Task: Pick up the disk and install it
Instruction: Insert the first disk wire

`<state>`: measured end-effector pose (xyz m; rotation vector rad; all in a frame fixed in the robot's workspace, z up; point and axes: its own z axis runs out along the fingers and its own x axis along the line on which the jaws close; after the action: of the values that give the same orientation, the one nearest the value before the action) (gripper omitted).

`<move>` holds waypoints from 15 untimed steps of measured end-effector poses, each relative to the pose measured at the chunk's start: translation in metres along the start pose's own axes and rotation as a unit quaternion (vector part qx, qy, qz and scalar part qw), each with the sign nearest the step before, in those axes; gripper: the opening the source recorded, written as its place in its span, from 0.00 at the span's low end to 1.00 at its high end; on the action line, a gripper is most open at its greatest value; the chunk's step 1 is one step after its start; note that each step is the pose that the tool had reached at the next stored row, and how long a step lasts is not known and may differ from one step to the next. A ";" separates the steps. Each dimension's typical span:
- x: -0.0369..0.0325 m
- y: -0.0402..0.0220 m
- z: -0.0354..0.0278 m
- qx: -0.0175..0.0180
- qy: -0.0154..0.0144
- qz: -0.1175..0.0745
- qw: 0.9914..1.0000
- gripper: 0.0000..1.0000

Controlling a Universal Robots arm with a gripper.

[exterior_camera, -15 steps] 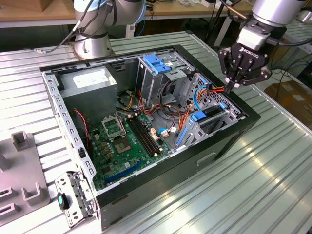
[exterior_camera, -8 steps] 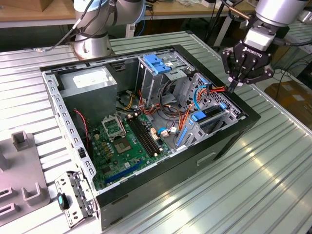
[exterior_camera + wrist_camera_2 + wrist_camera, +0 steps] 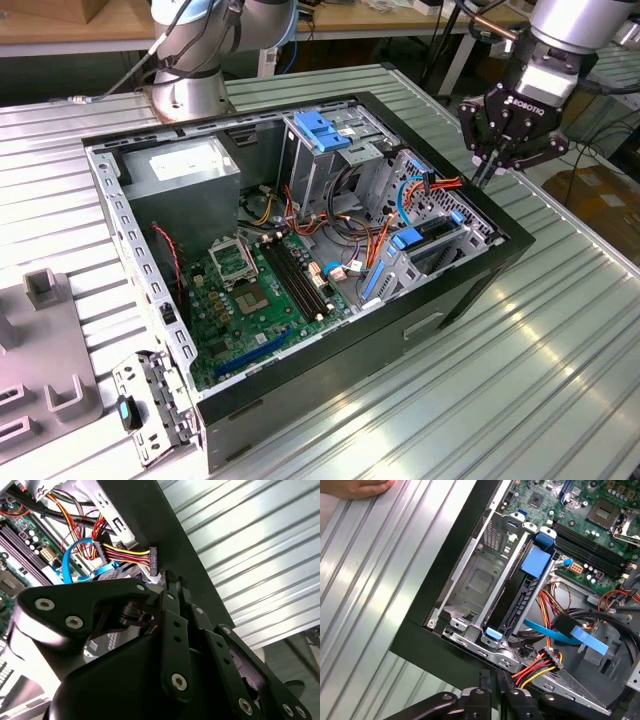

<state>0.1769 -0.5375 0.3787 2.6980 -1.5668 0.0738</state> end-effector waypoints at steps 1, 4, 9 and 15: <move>0.0000 0.0000 0.0000 0.001 -0.001 -0.007 1.000 0.19; -0.0001 0.0000 0.0002 0.002 -0.001 -0.035 0.999 0.25; -0.0006 0.0009 0.0008 0.006 -0.004 -0.081 0.997 0.25; -0.0061 0.0075 0.0008 0.008 -0.004 -0.104 0.995 0.25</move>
<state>0.1674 -0.5359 0.3776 2.8580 -1.2835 0.0703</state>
